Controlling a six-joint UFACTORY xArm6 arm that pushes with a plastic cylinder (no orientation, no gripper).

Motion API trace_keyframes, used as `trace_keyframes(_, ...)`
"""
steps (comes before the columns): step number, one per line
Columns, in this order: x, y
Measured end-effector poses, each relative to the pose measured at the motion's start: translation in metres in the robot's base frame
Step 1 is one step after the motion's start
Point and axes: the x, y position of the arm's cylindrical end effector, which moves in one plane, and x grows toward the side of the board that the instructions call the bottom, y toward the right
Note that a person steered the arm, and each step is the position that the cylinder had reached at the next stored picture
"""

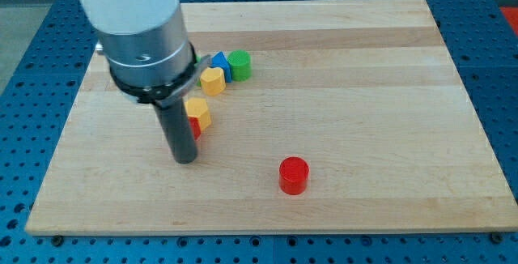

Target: Slide the red star along with yellow hexagon to the group of blocks

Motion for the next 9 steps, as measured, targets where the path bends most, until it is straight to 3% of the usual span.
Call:
trace_keyframes(2,0.005,-0.019)
trace_keyframes(3,0.038,-0.04)
trace_keyframes(6,-0.009,-0.036)
trace_keyframes(9,-0.02,0.013)
